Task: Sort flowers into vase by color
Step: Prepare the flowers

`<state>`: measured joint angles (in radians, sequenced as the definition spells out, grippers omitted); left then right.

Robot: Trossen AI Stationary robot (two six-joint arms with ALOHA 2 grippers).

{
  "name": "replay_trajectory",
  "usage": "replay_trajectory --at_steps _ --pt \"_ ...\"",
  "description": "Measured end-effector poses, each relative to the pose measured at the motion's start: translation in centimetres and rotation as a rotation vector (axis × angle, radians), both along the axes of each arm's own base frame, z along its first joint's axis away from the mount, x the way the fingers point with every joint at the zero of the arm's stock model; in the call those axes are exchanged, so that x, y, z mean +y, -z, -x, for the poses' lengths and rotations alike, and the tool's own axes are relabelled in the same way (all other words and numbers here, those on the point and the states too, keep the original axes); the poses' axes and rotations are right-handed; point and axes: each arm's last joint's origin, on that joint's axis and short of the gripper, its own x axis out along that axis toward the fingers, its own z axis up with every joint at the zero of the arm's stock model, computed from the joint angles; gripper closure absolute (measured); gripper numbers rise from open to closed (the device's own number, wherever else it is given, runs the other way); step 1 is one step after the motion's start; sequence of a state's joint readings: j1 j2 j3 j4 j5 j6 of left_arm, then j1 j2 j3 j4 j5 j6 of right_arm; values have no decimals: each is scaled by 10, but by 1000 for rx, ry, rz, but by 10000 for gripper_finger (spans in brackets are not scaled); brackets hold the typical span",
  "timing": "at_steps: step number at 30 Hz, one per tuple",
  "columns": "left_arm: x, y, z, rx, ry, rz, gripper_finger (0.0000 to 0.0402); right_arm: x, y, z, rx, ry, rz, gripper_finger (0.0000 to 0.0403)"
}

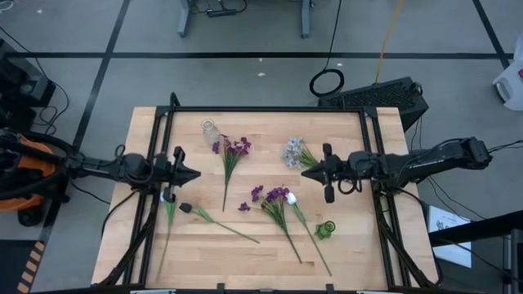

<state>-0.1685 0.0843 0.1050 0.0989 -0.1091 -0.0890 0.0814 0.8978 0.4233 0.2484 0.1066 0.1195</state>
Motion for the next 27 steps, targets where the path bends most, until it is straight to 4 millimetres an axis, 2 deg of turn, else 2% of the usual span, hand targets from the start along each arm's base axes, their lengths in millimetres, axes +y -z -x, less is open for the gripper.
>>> replay_trajectory --at_steps 5,10,21,24,27 --pt "-2 -29 -5 7 -33 -63 378 1 12 3 15 -3 -12 403" --pt "-6 -59 -19 63 -16 -87 378 5 23 7 43 -16 -44 403" --pt "-29 -122 -75 314 0 -148 378 12 26 9 31 6 -32 403" --pt "-38 -133 -90 353 20 -158 378 13 25 9 19 11 -53 403" --pt "-45 -135 -103 385 43 -130 378 13 24 9 11 9 -57 403"
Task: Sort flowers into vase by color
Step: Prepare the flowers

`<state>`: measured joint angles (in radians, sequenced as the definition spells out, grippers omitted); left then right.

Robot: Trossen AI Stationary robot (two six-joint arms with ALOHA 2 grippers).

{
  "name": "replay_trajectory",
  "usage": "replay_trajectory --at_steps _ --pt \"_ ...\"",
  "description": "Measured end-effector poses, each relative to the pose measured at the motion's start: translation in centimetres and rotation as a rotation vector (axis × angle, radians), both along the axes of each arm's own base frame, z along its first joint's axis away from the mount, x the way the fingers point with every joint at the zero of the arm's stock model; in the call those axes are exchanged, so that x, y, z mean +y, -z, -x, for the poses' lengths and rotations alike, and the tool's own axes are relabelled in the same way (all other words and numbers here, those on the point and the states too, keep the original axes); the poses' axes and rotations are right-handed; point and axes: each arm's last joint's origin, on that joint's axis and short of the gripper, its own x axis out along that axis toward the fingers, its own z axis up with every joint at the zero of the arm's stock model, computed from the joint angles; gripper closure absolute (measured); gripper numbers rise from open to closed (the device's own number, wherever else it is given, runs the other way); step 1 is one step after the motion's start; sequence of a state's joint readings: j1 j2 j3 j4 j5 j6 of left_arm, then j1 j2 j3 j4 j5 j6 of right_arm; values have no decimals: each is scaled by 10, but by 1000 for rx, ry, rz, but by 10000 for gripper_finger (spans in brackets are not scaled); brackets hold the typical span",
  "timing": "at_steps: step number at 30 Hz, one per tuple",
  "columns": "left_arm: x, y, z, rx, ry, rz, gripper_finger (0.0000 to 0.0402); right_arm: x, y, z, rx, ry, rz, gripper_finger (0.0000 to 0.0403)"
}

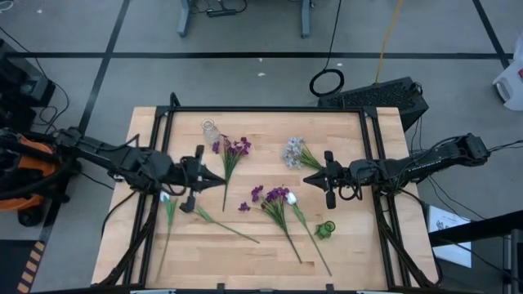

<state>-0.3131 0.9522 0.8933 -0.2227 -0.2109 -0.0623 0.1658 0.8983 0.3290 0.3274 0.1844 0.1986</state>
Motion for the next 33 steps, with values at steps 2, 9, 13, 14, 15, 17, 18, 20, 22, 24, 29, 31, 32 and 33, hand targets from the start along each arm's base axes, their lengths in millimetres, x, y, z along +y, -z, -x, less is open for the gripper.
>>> replay_trajectory --at_steps 2,9,13,14,15,17,18,20,22,24,29,31,32,33 --pt "-5 5 -7 26 16 14 378 0 0 0 2 0 1 403" --pt "-24 40 -31 193 18 88 378 2 4 -3 18 4 -76 403" --pt "-38 57 -40 269 24 109 378 10 5 -7 -3 -25 -97 403" --pt "-41 61 -42 284 11 117 378 12 5 -9 -17 -34 -94 403" --pt "-44 65 -44 299 -4 127 378 13 4 -10 -32 -39 -97 403" --pt "-49 72 -47 323 -43 147 378 16 4 -13 -53 -48 -115 403" --pt "-52 76 -49 334 -56 150 378 18 5 -14 -54 -50 -131 403" --pt "-57 83 -51 358 -64 152 378 21 7 -16 -53 -55 -168 403" --pt "-63 89 -52 378 -69 161 378 25 11 -18 -43 -57 -195 403" --pt "-67 94 -54 395 -86 193 378 29 14 -19 -38 -38 -203 403" --pt "-73 103 -56 430 -116 245 378 33 19 -24 -54 20 -190 403" --pt "-75 105 -55 445 -126 256 378 33 19 -25 -63 23 -192 403" --pt "-75 106 -55 450 -130 257 378 33 19 -26 -69 22 -194 403" --pt "-75 106 -55 449 -141 270 378 33 19 -26 -75 22 -195 403"
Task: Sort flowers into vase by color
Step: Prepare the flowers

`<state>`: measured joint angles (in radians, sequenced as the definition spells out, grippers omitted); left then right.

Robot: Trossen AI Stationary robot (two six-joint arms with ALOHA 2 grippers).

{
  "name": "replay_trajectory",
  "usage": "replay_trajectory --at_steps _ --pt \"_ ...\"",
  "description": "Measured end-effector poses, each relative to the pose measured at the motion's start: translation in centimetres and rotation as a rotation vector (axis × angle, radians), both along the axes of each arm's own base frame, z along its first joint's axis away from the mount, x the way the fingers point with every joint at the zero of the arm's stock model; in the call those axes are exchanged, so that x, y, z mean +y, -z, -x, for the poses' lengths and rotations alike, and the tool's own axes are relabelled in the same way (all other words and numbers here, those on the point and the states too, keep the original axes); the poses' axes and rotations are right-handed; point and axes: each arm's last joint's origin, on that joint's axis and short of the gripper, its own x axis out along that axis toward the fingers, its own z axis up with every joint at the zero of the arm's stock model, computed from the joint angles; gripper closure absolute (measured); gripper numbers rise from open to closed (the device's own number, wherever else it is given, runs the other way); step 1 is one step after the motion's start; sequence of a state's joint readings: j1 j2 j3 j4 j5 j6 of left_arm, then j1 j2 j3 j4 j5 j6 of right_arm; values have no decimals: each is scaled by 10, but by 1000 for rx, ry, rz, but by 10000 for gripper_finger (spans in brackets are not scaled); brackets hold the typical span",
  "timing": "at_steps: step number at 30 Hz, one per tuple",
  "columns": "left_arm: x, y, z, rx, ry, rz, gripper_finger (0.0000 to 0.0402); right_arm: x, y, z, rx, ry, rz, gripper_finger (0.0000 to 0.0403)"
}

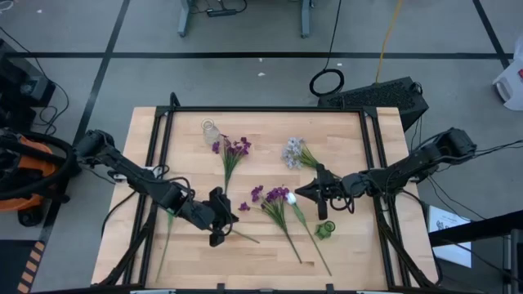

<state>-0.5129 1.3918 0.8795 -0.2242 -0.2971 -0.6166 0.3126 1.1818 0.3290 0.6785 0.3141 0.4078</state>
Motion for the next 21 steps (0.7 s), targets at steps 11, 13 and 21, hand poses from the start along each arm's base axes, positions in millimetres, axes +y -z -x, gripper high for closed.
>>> replay_trajectory --at_steps 11,13,21 --pt "4 12 14 126 -195 -35 378 0 0 0 -2 2 -8 403" --pt "4 13 18 144 -235 -40 378 0 0 0 -2 7 -25 403" --pt "-5 17 29 190 -278 1 378 -3 3 -1 45 63 -4 403"
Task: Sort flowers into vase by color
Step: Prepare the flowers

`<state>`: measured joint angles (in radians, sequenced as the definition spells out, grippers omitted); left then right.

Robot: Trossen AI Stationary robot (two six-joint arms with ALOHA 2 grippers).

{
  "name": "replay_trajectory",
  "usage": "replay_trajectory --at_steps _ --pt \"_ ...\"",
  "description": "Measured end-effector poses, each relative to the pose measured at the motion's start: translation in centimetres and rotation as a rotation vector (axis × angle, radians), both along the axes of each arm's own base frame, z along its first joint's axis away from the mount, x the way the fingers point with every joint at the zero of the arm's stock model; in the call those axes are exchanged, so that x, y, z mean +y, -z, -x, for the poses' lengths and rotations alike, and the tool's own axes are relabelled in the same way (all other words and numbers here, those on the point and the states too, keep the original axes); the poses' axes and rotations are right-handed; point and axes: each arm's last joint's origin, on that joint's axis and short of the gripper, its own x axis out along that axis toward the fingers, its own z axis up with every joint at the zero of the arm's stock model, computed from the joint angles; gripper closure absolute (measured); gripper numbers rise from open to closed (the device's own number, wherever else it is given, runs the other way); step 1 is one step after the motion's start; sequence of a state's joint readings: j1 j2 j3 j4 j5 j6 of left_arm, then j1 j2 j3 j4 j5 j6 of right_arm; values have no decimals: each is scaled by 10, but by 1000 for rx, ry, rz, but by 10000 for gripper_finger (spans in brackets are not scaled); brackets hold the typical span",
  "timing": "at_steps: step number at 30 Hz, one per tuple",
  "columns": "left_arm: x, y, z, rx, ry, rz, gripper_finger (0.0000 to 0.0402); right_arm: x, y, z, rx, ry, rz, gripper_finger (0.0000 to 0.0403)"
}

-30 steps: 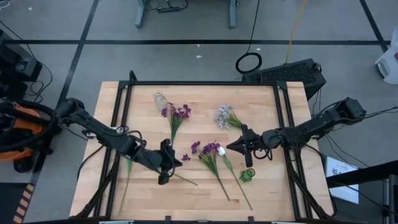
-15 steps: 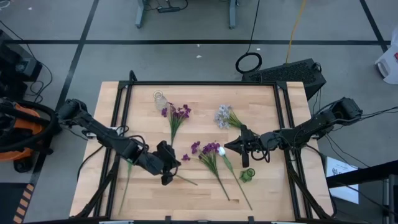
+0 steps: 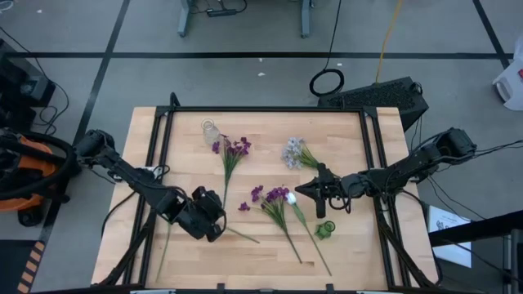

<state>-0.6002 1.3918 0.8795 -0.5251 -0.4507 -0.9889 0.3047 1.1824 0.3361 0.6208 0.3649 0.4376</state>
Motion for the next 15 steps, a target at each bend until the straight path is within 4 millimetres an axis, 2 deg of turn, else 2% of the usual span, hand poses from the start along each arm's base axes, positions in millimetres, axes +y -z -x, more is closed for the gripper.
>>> replay_trajectory --at_steps 3,7,10,15 --pt "-3 1 3 8 -8 5 378 -2 -1 -5 108 18 7 403" --pt "-2 0 3 -18 -27 -31 378 -8 -9 -8 424 64 11 403" --pt "-1 -1 3 -44 -53 -68 378 -14 -26 -6 618 118 44 403" --pt "4 -2 1 -103 -119 -153 378 -30 -50 0 796 200 93 402"
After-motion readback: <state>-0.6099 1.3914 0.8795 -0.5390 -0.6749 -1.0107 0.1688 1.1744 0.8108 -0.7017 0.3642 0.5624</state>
